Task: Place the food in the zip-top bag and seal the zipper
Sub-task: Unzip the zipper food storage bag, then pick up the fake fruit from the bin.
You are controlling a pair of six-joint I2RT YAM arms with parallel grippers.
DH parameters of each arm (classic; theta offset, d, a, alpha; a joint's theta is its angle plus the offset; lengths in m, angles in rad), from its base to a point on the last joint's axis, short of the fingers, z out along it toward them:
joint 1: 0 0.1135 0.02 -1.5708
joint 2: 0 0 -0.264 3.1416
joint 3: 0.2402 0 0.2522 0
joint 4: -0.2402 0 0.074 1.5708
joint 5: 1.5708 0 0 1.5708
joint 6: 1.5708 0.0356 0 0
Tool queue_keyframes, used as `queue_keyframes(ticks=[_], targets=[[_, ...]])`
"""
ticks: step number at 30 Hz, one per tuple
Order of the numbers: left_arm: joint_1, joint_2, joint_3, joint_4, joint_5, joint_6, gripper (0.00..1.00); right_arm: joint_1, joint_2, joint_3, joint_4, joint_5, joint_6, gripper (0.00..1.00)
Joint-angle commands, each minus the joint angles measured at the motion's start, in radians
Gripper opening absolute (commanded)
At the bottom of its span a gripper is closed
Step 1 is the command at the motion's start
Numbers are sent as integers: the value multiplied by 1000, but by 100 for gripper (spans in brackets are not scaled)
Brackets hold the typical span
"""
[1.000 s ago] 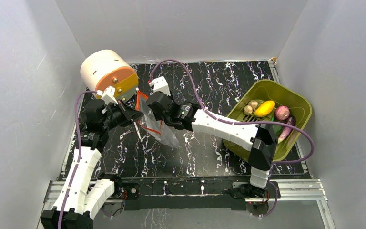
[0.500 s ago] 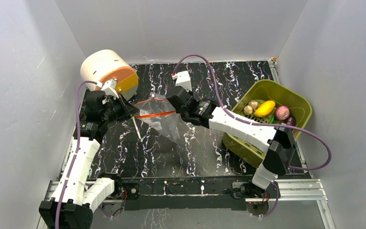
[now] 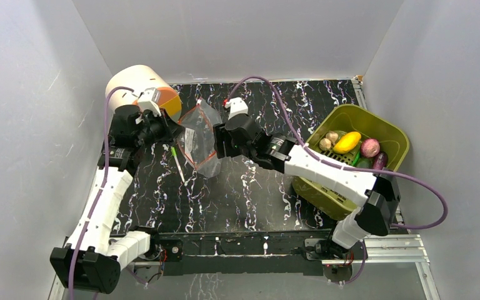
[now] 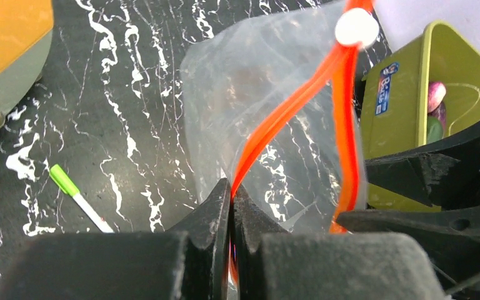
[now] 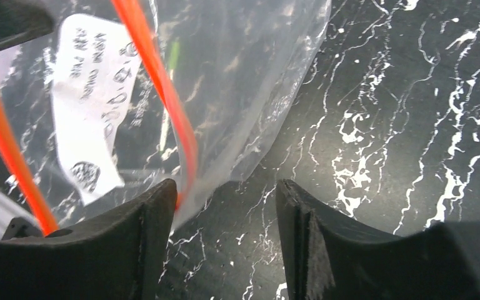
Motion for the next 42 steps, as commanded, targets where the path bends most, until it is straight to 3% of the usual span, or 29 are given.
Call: queue_keyframes(ticks=[1, 9, 19, 23, 28, 42], targets=[[-68, 22, 60, 29, -48, 124, 0, 1, -96, -43, 92, -102, 15, 61], [-214, 114, 33, 135, -144, 182, 0, -1, -225, -76, 92, -127, -17, 73], [-300, 89, -36, 192, -147, 266, 0, -86, -305, -63, -78, 65, -28, 73], [-312, 29, -100, 174, -86, 246, 0, -213, -274, 7, -249, 132, -18, 70], [-316, -50, -164, 153, -71, 258, 0, -408, -295, -18, -374, 279, -10, 64], [-316, -71, -166, 160, -27, 256, 0, -890, -298, -194, -132, 165, 17, 63]])
